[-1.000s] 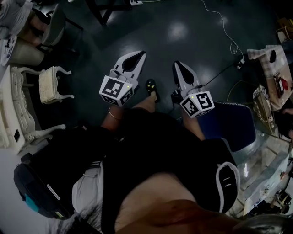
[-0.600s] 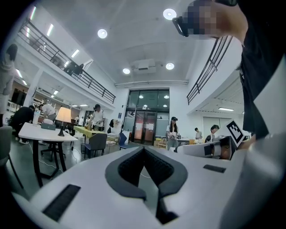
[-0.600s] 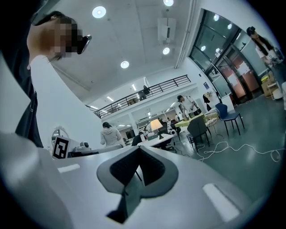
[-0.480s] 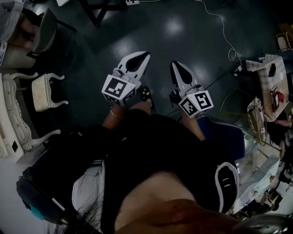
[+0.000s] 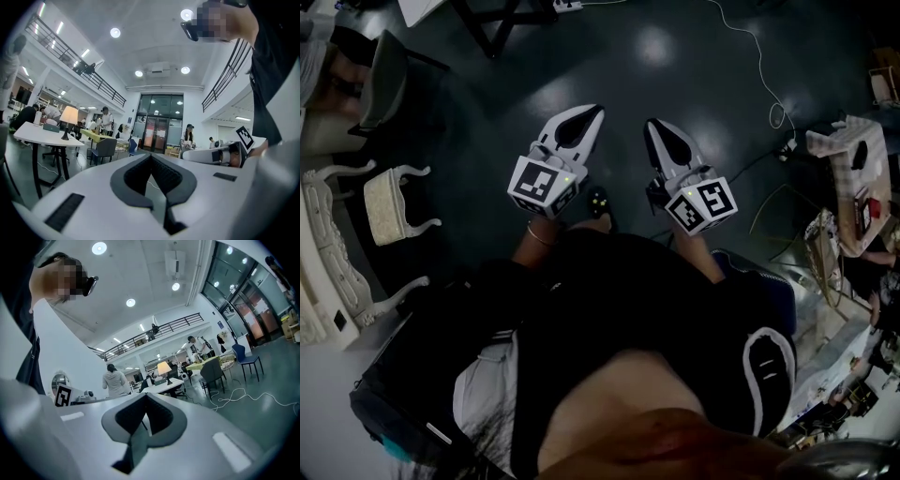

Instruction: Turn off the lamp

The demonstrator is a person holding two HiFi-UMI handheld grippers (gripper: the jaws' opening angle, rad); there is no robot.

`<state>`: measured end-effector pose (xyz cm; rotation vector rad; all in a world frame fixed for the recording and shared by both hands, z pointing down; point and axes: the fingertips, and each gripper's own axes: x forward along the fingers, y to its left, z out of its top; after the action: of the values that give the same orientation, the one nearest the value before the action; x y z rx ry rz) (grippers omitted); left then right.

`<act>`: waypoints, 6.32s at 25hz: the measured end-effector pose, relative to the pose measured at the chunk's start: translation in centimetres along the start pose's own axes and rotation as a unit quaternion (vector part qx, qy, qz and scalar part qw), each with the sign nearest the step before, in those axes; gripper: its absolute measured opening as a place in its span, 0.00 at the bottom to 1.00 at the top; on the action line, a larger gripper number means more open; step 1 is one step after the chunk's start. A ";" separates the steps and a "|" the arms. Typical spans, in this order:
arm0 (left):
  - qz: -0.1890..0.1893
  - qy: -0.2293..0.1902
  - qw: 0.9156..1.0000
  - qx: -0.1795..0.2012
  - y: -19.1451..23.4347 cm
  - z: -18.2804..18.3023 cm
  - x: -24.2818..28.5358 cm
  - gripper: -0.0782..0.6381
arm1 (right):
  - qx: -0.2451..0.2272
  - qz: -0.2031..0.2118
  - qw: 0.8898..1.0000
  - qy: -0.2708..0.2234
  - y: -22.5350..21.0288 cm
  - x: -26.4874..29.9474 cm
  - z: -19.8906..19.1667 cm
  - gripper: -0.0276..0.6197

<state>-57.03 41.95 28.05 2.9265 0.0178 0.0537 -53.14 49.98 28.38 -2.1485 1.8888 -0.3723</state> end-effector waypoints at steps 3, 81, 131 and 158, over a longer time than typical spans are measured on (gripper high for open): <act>0.005 -0.007 1.000 0.004 1.1 0.7 1.0 0.12 | -0.004 -0.008 1.000 0.005 -1.0 0.6 0.6 0.04; 0.041 -0.003 0.997 0.070 3.5 4.9 41.5 0.12 | 0.040 0.046 0.996 -0.058 -38.6 8.5 17.2 0.04; 0.194 -0.047 0.979 0.032 27.3 9.5 46.5 0.12 | 0.011 0.194 0.980 0.039 -41.1 36.7 19.7 0.04; 0.333 -0.056 0.941 0.023 33.4 11.8 47.4 0.12 | 0.052 0.326 0.941 0.074 -42.5 46.5 20.9 0.04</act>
<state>-8.94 7.55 25.29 2.8282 -0.9930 -0.0087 -0.54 9.58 25.02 -1.3403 2.4517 -0.4789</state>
